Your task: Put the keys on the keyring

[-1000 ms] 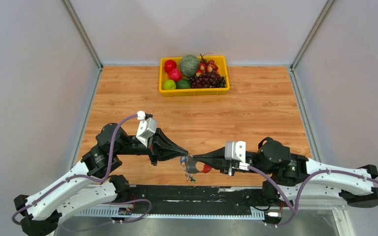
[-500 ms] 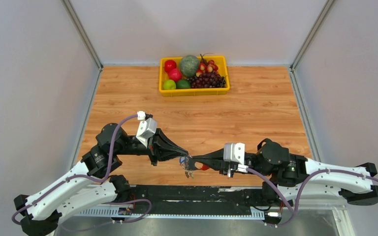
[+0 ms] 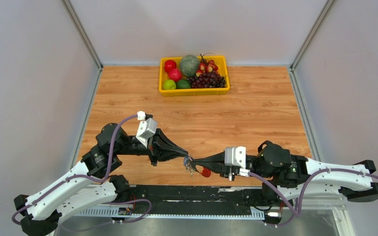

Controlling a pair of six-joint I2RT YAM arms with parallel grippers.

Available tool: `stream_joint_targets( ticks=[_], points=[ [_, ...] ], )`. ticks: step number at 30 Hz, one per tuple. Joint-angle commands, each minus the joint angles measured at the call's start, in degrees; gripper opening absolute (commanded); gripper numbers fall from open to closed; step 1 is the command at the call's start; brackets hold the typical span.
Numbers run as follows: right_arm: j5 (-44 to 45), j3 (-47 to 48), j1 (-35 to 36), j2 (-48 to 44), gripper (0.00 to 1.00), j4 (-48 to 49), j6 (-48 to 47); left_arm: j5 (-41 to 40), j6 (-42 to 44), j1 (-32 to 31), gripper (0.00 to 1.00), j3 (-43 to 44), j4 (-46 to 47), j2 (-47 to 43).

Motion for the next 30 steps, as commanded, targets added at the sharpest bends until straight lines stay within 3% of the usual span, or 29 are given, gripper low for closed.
stream_joint_targets(
  ticks=[1, 30],
  points=[
    [1.3, 3.1, 1.0, 0.2, 0.00, 2.2, -1.2, 0.5, 0.1, -0.1, 0.00, 1.2, 1.8, 0.2],
    [5.0, 4.5, 4.5, 1.1, 0.00, 0.9, -2.1, 1.3, -0.3, -0.1, 0.00, 1.0, 2.1, 0.3]
  ],
)
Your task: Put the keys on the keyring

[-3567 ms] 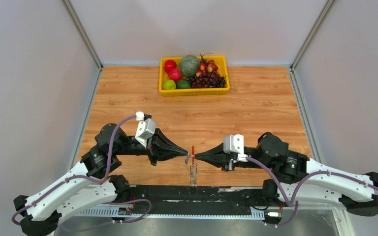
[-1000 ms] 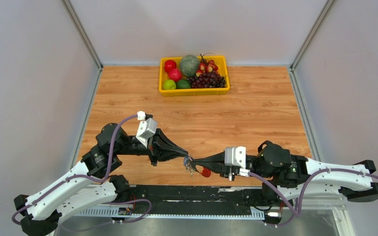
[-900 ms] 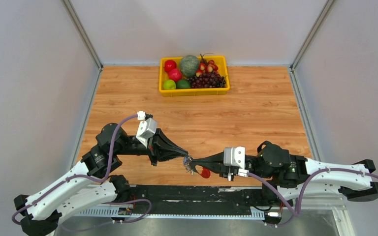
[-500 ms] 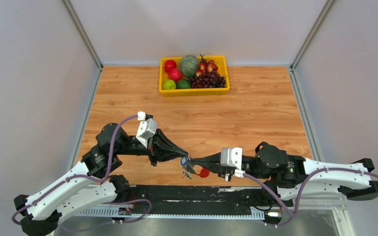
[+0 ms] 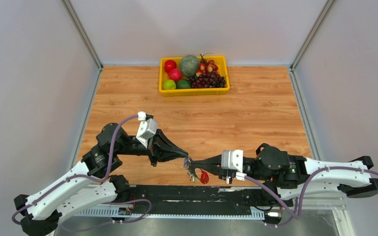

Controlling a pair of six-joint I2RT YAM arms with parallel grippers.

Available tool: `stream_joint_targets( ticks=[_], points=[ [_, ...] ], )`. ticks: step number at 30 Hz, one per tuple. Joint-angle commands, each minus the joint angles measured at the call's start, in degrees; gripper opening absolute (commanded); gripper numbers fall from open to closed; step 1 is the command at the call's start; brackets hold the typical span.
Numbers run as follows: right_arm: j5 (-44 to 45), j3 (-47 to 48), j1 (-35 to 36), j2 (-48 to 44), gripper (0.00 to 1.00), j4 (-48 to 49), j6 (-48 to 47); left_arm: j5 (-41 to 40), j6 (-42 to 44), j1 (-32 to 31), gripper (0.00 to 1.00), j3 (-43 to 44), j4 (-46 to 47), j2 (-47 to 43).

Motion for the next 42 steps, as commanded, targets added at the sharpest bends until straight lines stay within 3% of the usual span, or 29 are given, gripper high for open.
stream_joint_targets(
  ticks=[1, 20, 30, 37, 42],
  points=[
    [0.8, 3.2, 1.4, -0.4, 0.00, 2.2, -0.8, 0.2, -0.2, -0.1, 0.00, 0.9, 2.0, 0.1],
    [3.0, 4.7, 1.8, -0.8, 0.00, -2.3, 0.0, 7.6, -1.8, -0.1, 0.00, 2.1, 2.0, -1.0],
    [3.4, 5.4, 1.8, 0.0, 0.00, -2.7, -0.3, 6.7, -0.5, -0.1, 0.00, 2.6, -1.4, -1.8],
    [15.9, 1.9, 1.8, 0.3, 0.00, -3.2, 7.1, 2.8, 1.0, -0.1, 0.00, 2.1, -4.8, -3.3],
    [30.5, 0.5, 0.5, 1.2, 0.15, -9.7, 21.6, -2.8, 1.3, -0.1, 0.00, 0.7, -6.3, -3.0]
  ],
)
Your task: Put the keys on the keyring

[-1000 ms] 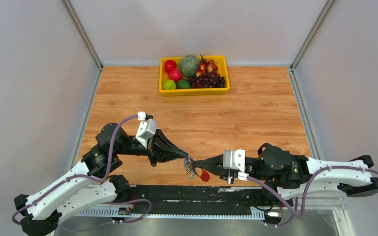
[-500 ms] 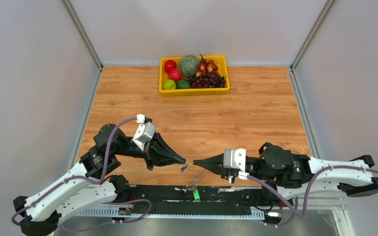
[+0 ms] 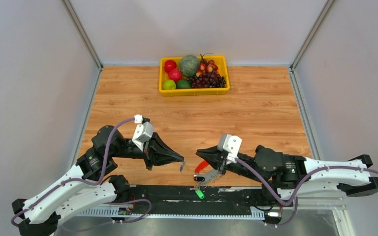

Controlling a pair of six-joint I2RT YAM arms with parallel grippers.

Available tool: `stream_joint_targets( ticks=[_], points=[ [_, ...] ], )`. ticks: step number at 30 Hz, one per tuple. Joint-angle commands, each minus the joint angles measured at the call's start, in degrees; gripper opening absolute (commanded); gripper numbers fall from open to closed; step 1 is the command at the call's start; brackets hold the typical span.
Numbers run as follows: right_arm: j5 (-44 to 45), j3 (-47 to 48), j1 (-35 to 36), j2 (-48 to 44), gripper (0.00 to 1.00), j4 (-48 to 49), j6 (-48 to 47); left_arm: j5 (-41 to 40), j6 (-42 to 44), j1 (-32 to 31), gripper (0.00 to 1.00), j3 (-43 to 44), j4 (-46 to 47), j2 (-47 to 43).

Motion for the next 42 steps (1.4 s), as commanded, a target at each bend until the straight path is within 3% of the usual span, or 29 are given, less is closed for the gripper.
stream_joint_targets(
  ticks=[1, 6, 8, 14, 24, 42],
  points=[
    [15.6, -0.7, -2.0, 0.8, 0.22, -7.7, 17.2, -5.7, 1.3, -0.1, 0.00, 0.0, -1.3, 0.4],
    [9.8, -4.9, -15.4, -0.3, 0.30, -17.9, 35.9, -9.1, 0.6, -0.1, 0.00, -2.6, 0.3, -0.2],
    [5.0, -8.3, -22.7, -1.4, 0.40, -19.2, 41.0, -9.9, 0.5, -0.1, 0.00, -3.5, 0.9, -1.2],
    [-2.1, -18.1, -34.0, -4.2, 0.47, -20.5, 56.1, -11.7, 1.2, -0.1, 0.00, -5.5, 2.1, -3.6],
    [-5.3, -30.4, -34.8, -9.2, 0.50, -20.8, 73.6, -12.4, 1.6, -0.1, 0.00, -7.0, 3.3, -4.0],
    [-6.5, -38.8, -34.9, -11.2, 0.49, -24.3, 93.8, -11.3, -0.1, -0.1, 0.00, -8.6, 5.5, -3.3]
  ],
)
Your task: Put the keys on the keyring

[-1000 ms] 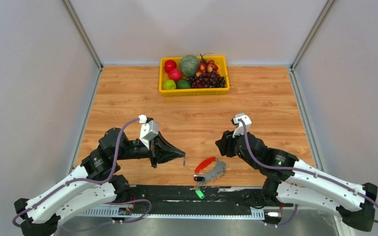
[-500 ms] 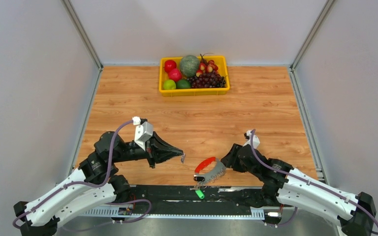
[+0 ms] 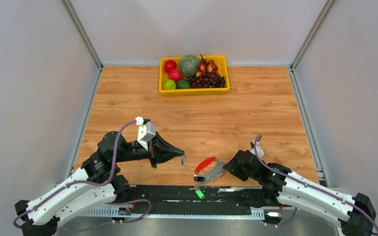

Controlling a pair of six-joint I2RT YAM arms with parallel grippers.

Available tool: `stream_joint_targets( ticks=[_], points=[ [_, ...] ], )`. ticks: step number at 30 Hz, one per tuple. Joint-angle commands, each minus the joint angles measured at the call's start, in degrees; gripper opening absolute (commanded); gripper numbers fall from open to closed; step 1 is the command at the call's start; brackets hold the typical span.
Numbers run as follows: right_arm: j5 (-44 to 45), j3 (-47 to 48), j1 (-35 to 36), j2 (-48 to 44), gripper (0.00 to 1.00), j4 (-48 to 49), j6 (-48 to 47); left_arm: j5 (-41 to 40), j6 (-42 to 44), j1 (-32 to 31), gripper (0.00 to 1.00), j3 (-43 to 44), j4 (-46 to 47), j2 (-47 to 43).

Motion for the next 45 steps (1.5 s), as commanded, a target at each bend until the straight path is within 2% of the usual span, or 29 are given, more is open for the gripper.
stream_joint_targets(
  ticks=[1, 17, 27, 34, 42, 45],
  points=[
    [0.8, -1.0, -0.2, -0.5, 0.49, 0.2, 8.2, 1.1, -0.4, -0.1, 0.00, -0.7, 3.1, 0.0],
    [6.5, -5.8, -0.1, -1.8, 0.43, 0.7, 21.1, 1.4, 0.3, -0.1, 0.00, 0.1, 2.2, 0.9],
    [8.1, -6.5, -0.2, 2.6, 0.40, 4.3, 22.5, 1.2, 0.6, -0.1, 0.00, 0.3, 1.4, 0.5],
    [8.6, -6.9, -0.2, 5.6, 0.33, 7.9, 22.2, 1.1, 1.1, -0.1, 0.00, 0.5, 0.5, 0.3],
    [10.3, -6.2, -0.2, 6.4, 0.27, 8.5, 21.1, 1.2, 1.5, -0.1, 0.00, 0.5, 0.1, 0.1],
    [10.9, -6.0, -0.2, 7.3, 0.22, 8.5, 21.0, 1.3, 1.5, -0.1, 0.00, 0.5, 0.0, 0.1]
  ],
)
